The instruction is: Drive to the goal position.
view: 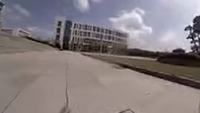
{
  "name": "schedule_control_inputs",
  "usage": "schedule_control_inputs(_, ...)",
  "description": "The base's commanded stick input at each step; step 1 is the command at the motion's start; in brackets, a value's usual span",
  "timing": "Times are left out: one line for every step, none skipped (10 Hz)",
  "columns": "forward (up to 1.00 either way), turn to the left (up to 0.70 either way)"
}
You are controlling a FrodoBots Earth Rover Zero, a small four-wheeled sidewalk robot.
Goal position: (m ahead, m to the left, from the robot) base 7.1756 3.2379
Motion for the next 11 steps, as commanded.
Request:
schedule_control_inputs(0.70, 0.00)
schedule_control_inputs(0.70, 0.00)
schedule_control_inputs(0.70, 0.00)
schedule_control_inputs(0.70, 0.00)
schedule_control_inputs(0.70, 0.00)
schedule_control_inputs(0.70, 0.00)
schedule_control_inputs(0.70, 0.00)
schedule_control_inputs(0.70, 0.00)
schedule_control_inputs(0.70, 0.00)
schedule_control_inputs(0.70, 0.00)
schedule_control_inputs(0.70, 0.00)
